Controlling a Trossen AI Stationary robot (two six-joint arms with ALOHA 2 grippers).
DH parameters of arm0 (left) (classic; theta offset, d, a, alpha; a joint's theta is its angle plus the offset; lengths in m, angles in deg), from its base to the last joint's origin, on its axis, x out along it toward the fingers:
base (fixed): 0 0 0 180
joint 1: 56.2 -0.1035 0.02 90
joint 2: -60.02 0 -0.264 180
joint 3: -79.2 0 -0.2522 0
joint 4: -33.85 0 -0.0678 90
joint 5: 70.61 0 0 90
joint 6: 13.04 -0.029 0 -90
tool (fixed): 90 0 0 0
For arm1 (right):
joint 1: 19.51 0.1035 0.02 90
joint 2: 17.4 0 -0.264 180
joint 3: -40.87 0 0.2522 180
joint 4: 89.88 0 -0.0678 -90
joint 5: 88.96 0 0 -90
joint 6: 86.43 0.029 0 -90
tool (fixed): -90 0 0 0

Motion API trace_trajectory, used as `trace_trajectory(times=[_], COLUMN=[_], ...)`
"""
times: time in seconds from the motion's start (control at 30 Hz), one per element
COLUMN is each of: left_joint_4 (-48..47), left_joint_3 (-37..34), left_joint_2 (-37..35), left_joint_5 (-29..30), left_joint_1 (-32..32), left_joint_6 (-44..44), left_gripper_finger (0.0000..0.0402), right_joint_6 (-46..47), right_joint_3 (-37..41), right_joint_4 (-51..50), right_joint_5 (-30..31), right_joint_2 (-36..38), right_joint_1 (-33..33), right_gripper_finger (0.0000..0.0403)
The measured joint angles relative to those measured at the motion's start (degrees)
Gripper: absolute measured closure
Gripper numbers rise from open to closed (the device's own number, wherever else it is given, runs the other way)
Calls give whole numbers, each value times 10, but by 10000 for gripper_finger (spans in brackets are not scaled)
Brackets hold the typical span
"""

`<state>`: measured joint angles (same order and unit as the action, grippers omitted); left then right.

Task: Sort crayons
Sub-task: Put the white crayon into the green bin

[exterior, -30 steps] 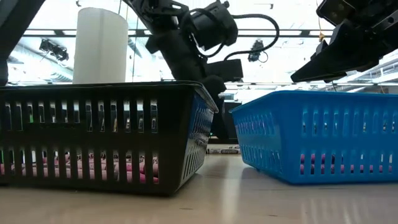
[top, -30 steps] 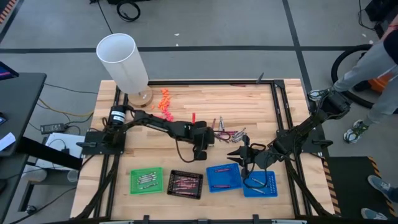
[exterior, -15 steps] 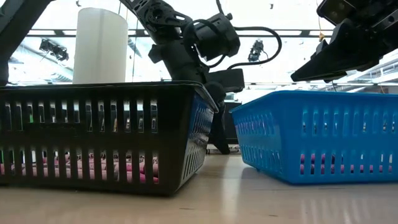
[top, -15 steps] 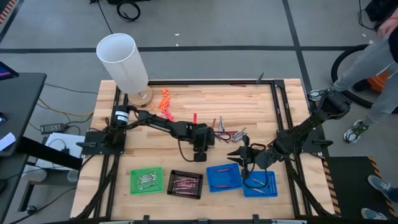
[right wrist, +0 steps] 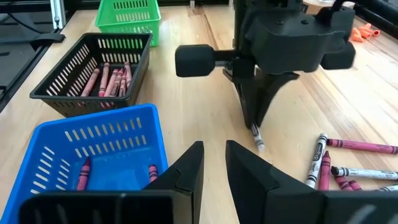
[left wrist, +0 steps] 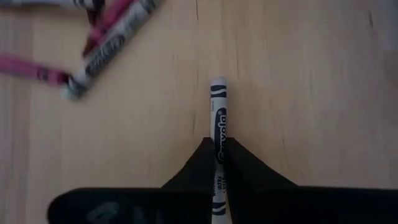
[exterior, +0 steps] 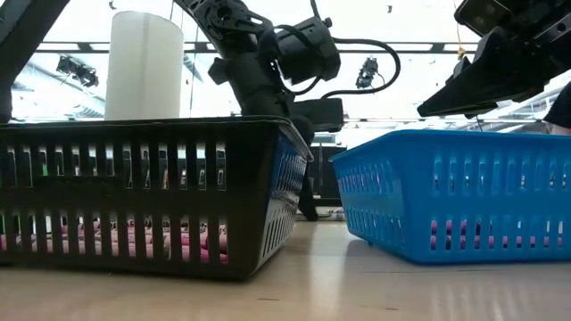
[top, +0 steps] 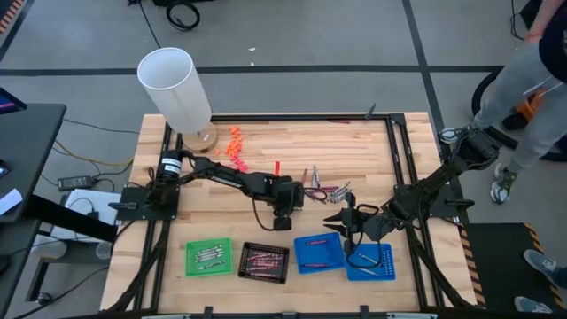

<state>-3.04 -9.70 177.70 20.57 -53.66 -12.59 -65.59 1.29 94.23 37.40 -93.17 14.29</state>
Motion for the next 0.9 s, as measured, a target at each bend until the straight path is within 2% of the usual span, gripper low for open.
trace_trajectory(times=[0.47,0.7,0.9], left_joint_4=[-161,-248,-284], left_joint_3=[-2,-1,0], left_joint_2=[-81,-122,-166], left_joint_5=[36,36,36], left_joint_1=[44,82,120], left_joint_6=[48,106,163], left_gripper_finger=[384,384,384], right_joint_6=[1,4,4], right_joint_3=[-1,-1,-1], right_joint_4=[1,2,5], right_joint_5=[0,0,0], right_joint_2=[0,0,0], right_joint_1=[0,0,0], right_gripper_finger=[325,325,325])
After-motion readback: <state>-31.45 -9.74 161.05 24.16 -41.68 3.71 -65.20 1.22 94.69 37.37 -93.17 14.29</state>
